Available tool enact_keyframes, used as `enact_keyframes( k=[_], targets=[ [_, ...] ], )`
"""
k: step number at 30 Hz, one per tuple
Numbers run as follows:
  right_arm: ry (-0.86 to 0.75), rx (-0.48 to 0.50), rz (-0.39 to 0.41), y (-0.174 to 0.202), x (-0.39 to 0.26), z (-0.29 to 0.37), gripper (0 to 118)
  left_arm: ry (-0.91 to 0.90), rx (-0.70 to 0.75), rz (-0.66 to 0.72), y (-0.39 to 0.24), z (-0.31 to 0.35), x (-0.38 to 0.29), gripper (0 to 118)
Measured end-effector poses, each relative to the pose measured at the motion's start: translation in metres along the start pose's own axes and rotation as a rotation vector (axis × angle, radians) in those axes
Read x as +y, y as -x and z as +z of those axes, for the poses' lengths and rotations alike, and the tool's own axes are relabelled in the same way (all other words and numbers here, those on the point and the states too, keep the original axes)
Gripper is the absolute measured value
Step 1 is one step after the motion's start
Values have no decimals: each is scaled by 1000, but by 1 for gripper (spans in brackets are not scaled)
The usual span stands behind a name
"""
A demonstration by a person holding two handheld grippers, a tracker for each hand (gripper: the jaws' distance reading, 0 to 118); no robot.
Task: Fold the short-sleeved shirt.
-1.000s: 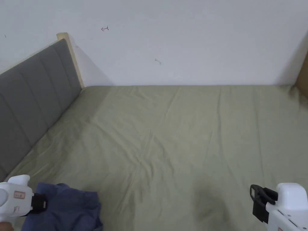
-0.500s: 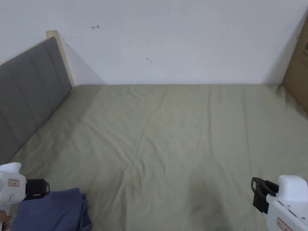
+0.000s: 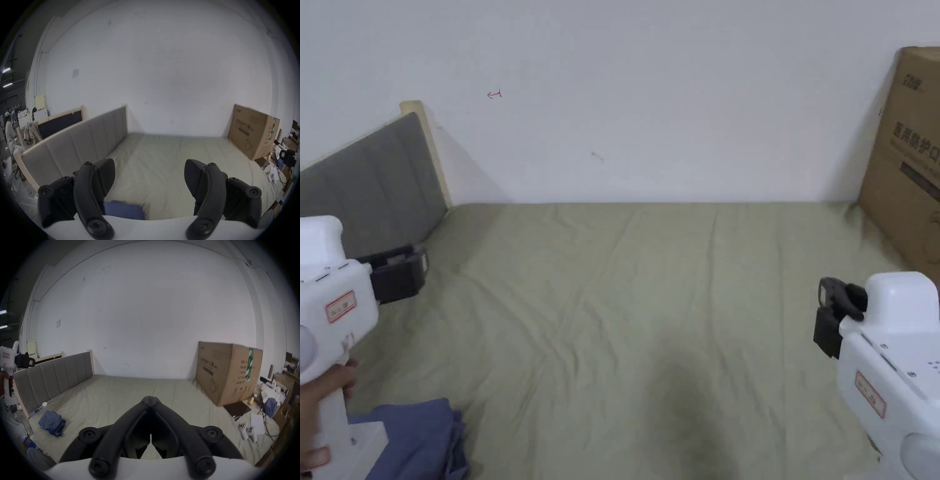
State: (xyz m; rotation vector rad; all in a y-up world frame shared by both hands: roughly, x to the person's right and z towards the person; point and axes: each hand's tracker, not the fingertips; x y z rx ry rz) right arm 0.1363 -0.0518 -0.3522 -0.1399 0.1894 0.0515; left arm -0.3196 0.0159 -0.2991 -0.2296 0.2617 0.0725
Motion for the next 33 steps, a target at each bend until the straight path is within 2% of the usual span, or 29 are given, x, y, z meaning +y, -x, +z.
enact_keyframes(
  k=[7, 9, 10, 11, 12, 16, 22, 33],
  targets=[
    [-101, -29, 45, -8, 27, 21, 0, -201, -78, -25, -82, 26, -13, 89],
    [-118, -40, 46, -10, 29, 25, 0, -212, -110, -32, -98, 24, -23, 67],
    [-125, -48, 47, -12, 29, 28, 0, -219, -126, -37, -108, 25, -28, 49],
    [-130, -54, 49, -13, 29, 30, 0, -229, -138, -40, -115, 26, -32, 21],
    [-134, -56, 49, -15, 29, 32, 0, -242, -155, -38, -122, 27, -38, 3],
    [-143, -66, 49, -13, 30, 45, 0, -218, -233, -15, -147, 28, -54, 0],
    [-142, -76, 33, -12, 29, 60, 0, -209, -267, -25, -168, 25, -77, 0],
    [-137, -81, 28, -20, 20, 63, 0, -218, -263, -93, -182, 34, -87, 0]
  ],
)
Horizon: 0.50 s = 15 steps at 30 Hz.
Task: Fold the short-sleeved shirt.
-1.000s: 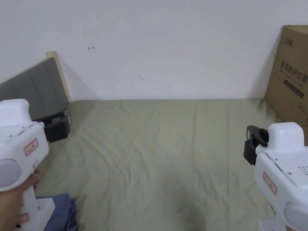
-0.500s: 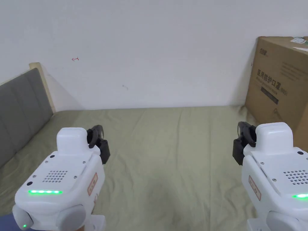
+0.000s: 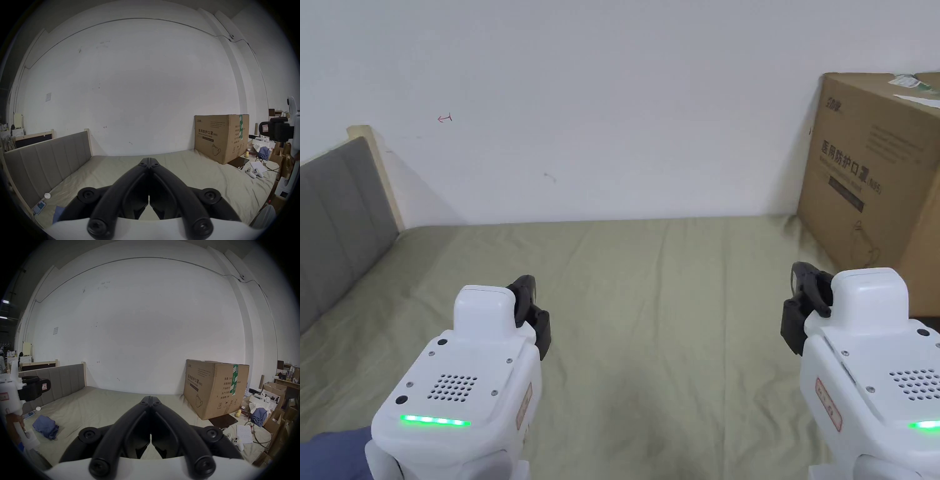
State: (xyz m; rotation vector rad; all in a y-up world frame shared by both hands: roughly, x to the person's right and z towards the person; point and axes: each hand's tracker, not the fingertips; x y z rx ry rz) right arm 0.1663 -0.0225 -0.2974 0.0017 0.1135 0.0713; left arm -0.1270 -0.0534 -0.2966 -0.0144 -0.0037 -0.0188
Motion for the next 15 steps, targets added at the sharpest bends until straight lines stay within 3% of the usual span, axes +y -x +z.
enact_keyframes(
  k=[15],
  targets=[
    [-2, 4, 4, -1, -1, 0, 0, -1, 24, 36, 11, 1, 2, 0]
  ],
)
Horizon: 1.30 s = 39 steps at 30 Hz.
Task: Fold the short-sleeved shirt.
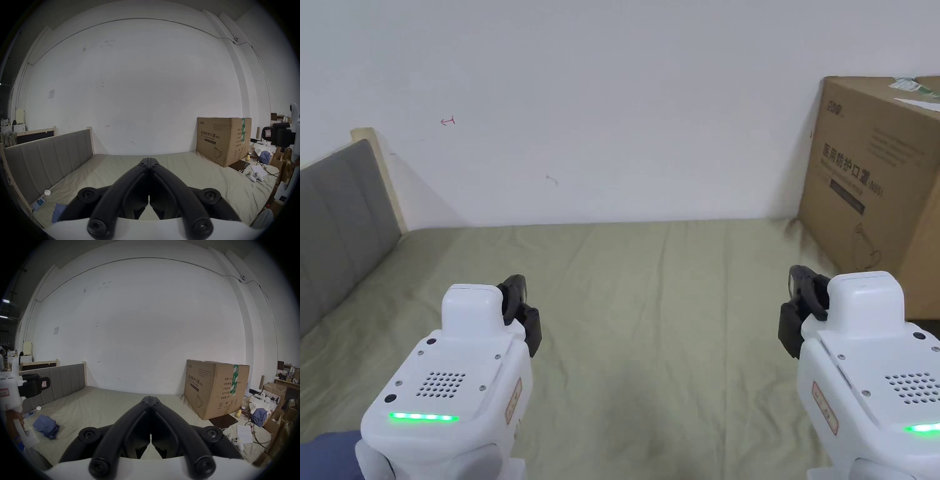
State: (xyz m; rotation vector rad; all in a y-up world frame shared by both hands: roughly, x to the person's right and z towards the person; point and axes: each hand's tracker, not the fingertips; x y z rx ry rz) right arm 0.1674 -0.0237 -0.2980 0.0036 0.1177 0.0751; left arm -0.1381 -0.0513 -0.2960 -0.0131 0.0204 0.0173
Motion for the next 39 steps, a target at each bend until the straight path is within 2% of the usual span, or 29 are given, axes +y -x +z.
enact_keyframes(
  k=[37, 38, 39],
  targets=[
    [-7, -2, 25, 2, -4, -3, 0, 13, 10, 8, 9, -2, 1, 0],
    [-9, -5, 28, 3, -5, -3, 0, 18, 19, 4, 8, -2, 1, 5],
    [-9, -5, 27, 2, -5, -3, 7, 16, 25, 3, 7, -2, 2, 12]
  ],
)
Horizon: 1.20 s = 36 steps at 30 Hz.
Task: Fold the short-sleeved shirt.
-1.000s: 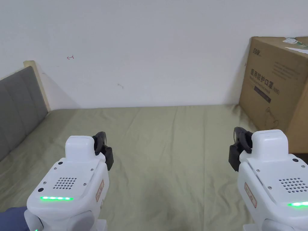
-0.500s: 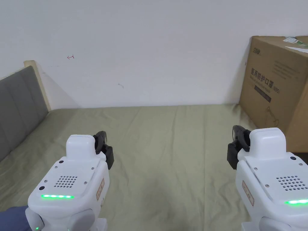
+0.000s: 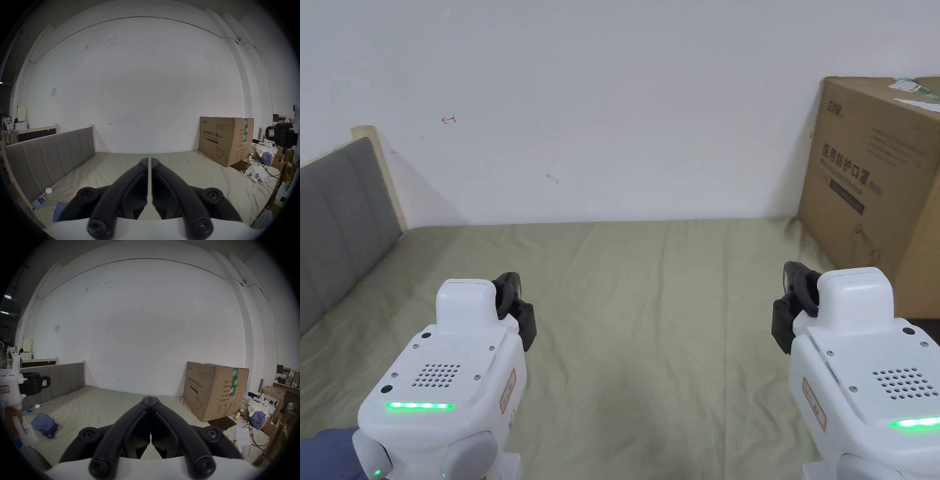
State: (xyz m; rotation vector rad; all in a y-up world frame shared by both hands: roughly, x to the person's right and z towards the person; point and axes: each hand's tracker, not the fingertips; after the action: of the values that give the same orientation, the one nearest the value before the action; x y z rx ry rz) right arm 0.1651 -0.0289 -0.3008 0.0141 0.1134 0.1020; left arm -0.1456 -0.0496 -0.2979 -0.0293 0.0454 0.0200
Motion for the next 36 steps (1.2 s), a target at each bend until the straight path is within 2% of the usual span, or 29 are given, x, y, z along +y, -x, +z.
enact_keyframes(
  k=[1, 2, 3, 4, 5, 6, 7, 9, 10, 36],
  targets=[
    [2, 0, -1, 0, 0, 0, 24, -1, 2, 3, 0, 0, 0, 28],
    [1, -7, -1, 0, 0, 0, 43, -4, 9, 10, 1, 0, 0, 56],
    [2, -8, 0, 0, 0, 1, 54, -4, 23, 19, 1, -1, 0, 76],
    [11, 3, -3, -1, 0, 1, 65, 7, 33, 32, 2, -2, 1, 91],
    [17, 5, -10, -2, 0, 0, 83, 16, 36, 48, 3, -4, 2, 96],
    [18, 3, -12, -1, 0, 1, 83, 14, 36, 62, 5, -4, 1, 96],
    [21, -2, -12, 2, 2, 2, 88, 10, 37, 78, 6, -4, 0, 96],
    [25, -3, -17, 3, 2, 2, 111, 17, 28, 98, 9, -5, 1, 96],
    [19, -2, -26, 2, 2, 3, 116, 19, 27, 101, 11, -4, 1, 96],
    [11, -8, -56, 17, 15, 11, 118, -21, 35, 22, 9, 4, -2, 98]
  ],
)
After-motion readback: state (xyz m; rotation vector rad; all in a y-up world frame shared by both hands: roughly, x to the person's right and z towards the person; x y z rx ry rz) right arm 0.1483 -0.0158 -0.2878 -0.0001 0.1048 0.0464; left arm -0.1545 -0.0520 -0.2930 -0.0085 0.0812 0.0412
